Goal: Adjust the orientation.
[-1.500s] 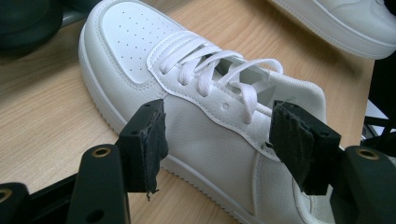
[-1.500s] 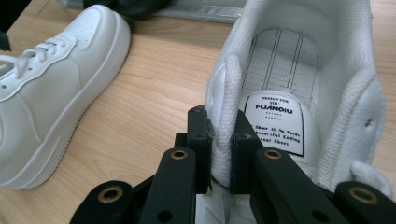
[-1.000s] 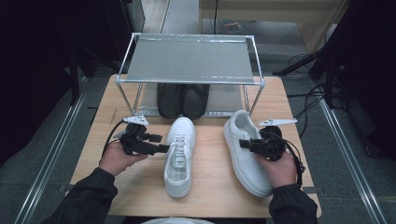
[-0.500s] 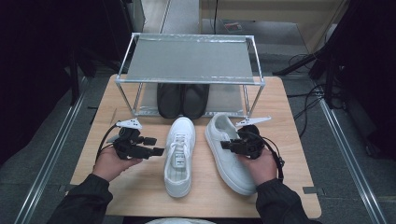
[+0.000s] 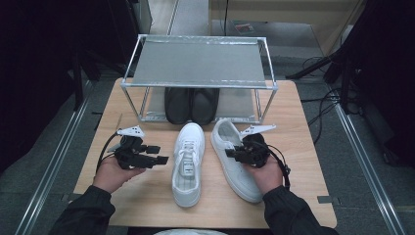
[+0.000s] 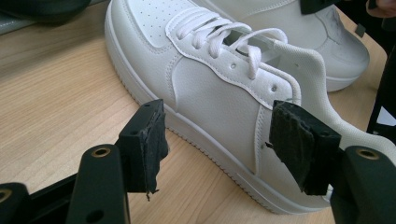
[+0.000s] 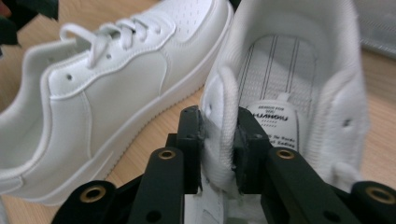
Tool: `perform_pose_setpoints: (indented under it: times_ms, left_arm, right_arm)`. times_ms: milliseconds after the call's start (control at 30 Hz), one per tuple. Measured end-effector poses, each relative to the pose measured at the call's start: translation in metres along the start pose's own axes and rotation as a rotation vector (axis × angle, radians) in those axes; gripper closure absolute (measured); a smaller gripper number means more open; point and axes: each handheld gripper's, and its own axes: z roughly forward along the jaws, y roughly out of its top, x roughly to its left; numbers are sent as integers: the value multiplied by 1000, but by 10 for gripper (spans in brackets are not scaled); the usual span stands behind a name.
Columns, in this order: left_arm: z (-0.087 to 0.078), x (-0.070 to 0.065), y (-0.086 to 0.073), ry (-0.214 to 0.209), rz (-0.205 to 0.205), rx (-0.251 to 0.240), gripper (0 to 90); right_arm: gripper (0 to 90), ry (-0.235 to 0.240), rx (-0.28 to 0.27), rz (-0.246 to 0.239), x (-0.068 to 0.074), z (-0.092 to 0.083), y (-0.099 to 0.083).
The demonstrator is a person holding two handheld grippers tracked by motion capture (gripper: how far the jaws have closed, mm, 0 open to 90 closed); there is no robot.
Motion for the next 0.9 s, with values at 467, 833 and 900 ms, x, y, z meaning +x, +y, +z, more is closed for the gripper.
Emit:
perform_pose_setpoints:
  times_ms: [467,833,900]
  left_arm:
    - [3,-1,4,-9,13,2,364]
    - [12,-1,14,-26,39,4,367]
    - [14,-1,16,-28,41,6,366]
  right_arm:
    - [871,32,-72,27,5,-36,-11]
    - [900,40,33,-9,20,-8,-23]
    - [900,35,46,-8,22,-5,-26]
